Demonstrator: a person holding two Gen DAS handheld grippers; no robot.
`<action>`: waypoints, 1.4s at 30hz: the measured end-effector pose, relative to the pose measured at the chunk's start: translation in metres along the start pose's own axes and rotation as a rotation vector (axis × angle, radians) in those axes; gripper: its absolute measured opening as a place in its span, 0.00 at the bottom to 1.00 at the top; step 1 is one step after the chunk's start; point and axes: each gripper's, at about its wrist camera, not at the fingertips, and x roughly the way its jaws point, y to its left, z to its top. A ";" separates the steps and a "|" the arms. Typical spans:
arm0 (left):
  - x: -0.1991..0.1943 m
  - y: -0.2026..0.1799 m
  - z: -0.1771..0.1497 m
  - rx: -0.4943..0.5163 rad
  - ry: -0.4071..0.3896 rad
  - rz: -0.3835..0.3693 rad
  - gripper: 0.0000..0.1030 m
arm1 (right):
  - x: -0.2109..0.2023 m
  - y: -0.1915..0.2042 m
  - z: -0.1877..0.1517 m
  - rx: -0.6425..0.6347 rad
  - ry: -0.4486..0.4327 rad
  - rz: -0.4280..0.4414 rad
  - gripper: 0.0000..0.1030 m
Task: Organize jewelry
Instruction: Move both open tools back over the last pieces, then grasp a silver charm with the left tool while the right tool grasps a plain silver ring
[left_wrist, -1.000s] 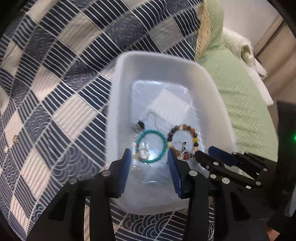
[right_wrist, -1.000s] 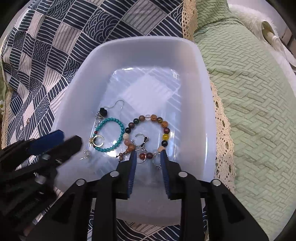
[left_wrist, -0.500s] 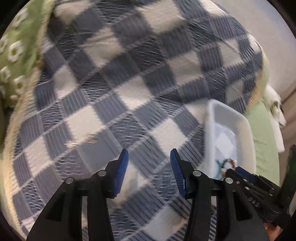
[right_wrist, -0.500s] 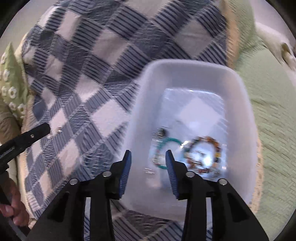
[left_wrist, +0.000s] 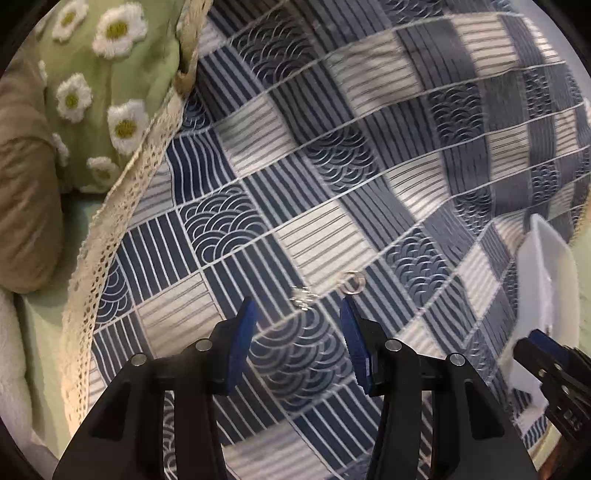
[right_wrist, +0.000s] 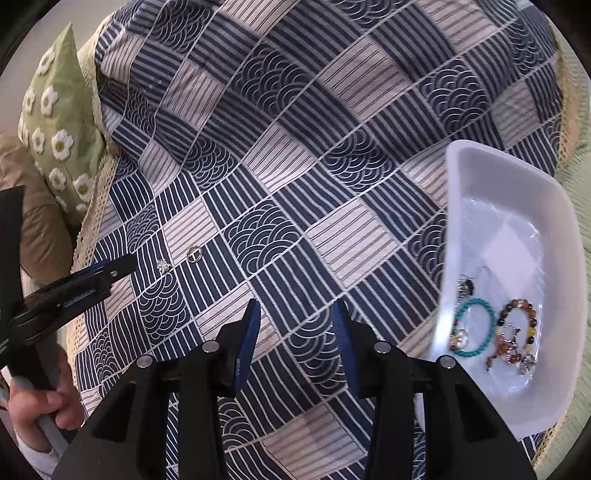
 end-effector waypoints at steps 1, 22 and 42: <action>0.008 0.003 0.001 0.000 0.010 0.007 0.43 | 0.003 0.002 0.000 -0.003 0.005 -0.002 0.39; 0.064 0.003 0.010 -0.006 0.116 0.062 0.18 | 0.046 0.018 0.009 -0.047 0.088 -0.042 0.39; 0.000 0.056 -0.007 0.015 0.092 0.040 0.18 | 0.104 0.122 0.039 -0.130 0.088 0.035 0.39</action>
